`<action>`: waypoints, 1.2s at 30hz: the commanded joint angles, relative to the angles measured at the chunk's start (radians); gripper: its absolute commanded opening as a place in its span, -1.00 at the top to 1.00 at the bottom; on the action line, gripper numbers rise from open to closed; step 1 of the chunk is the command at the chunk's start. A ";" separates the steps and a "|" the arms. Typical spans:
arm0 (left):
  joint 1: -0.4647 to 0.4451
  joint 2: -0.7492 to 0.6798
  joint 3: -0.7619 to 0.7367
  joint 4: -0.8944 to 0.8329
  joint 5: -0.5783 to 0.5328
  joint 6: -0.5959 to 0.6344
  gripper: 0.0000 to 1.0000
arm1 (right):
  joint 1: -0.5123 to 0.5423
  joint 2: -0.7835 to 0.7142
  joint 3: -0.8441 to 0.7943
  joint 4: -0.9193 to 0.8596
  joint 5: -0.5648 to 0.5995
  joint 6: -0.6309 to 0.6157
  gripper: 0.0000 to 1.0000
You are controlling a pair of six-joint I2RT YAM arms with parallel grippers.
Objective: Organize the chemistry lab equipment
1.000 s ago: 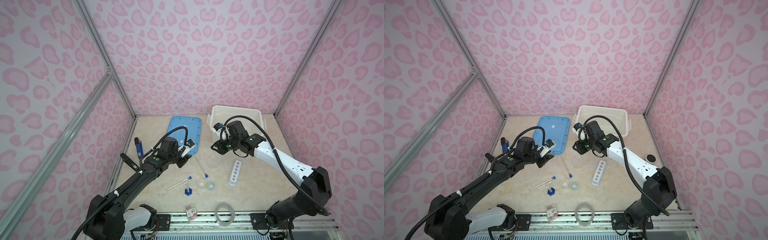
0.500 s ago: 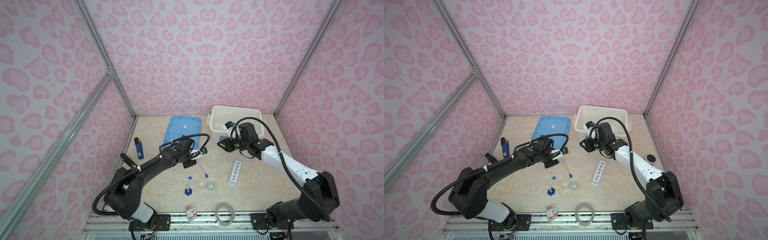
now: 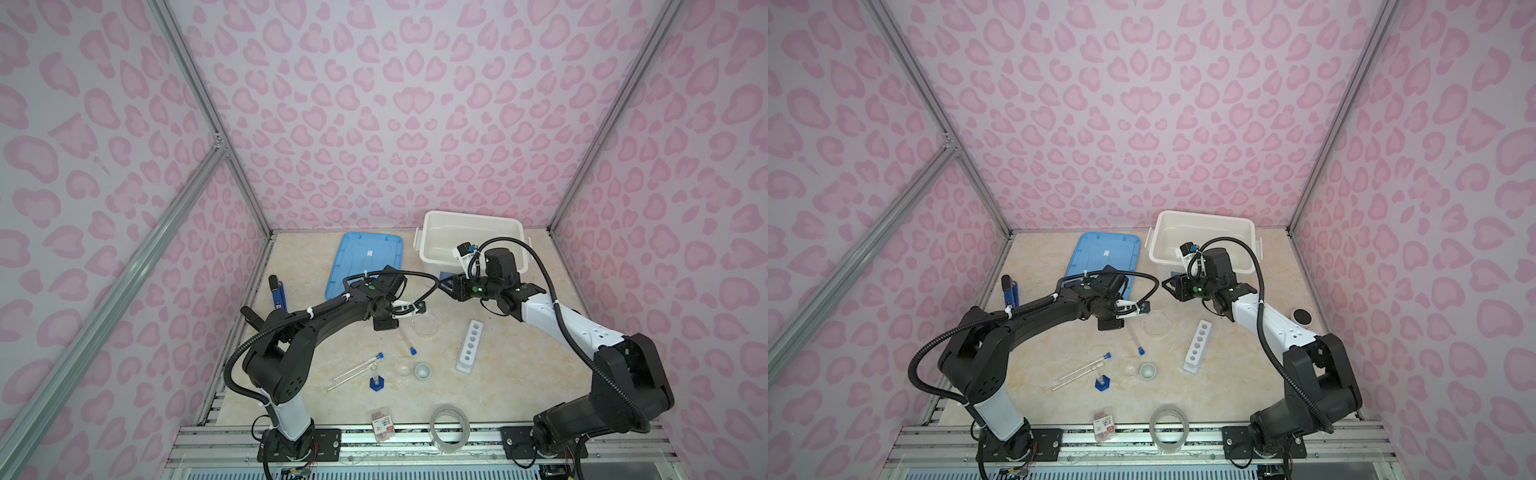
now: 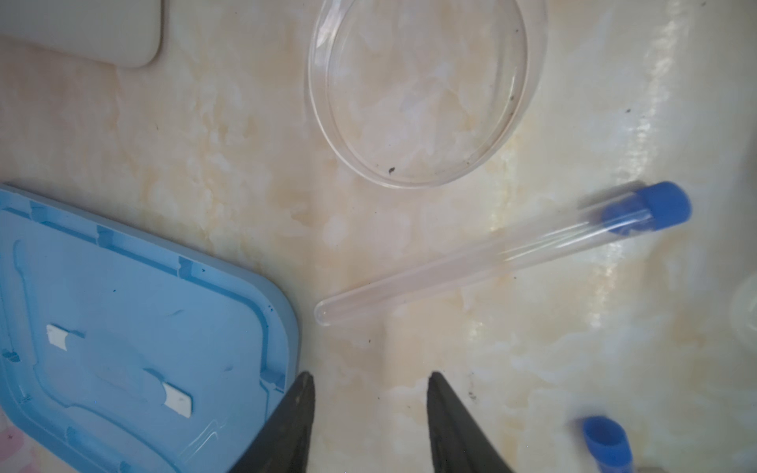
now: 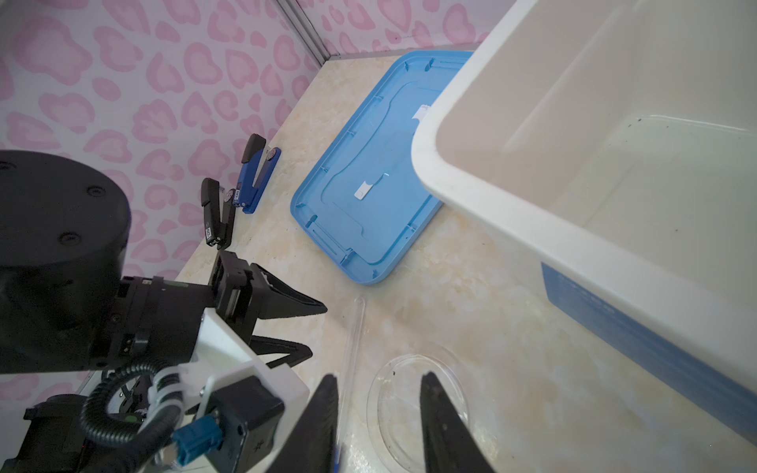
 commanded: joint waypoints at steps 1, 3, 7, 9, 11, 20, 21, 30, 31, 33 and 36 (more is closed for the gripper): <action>-0.016 0.035 0.036 -0.029 -0.004 0.043 0.05 | -0.013 0.008 -0.015 0.088 -0.042 0.025 0.30; -0.025 0.058 0.051 -0.035 -0.004 0.047 0.05 | -0.022 0.008 -0.021 0.099 -0.052 0.027 0.30; -0.050 0.091 0.066 -0.046 0.008 0.045 0.06 | -0.039 -0.002 -0.047 0.129 -0.064 0.039 0.30; -0.056 0.103 0.064 -0.049 0.008 0.045 0.06 | -0.048 -0.007 -0.056 0.137 -0.071 0.047 0.30; -0.057 0.103 0.054 -0.050 0.008 0.045 0.07 | -0.059 -0.013 -0.066 0.148 -0.077 0.053 0.30; -0.056 0.133 0.058 -0.049 -0.009 0.056 0.08 | -0.081 -0.010 -0.096 0.206 -0.100 0.082 0.30; -0.057 0.138 0.060 -0.048 -0.010 0.057 0.08 | -0.082 -0.010 -0.096 0.206 -0.101 0.083 0.30; -0.056 0.166 0.075 -0.045 -0.005 0.046 0.09 | -0.094 -0.006 -0.109 0.226 -0.103 0.096 0.30; -0.056 0.169 0.078 -0.049 0.000 0.041 0.09 | -0.093 -0.006 -0.109 0.228 -0.103 0.098 0.30; -0.058 0.172 0.077 -0.048 0.003 0.038 0.09 | -0.093 -0.002 -0.110 0.231 -0.103 0.099 0.30; -0.058 0.175 0.077 -0.047 0.006 0.036 0.10 | -0.095 0.001 -0.110 0.238 -0.103 0.104 0.30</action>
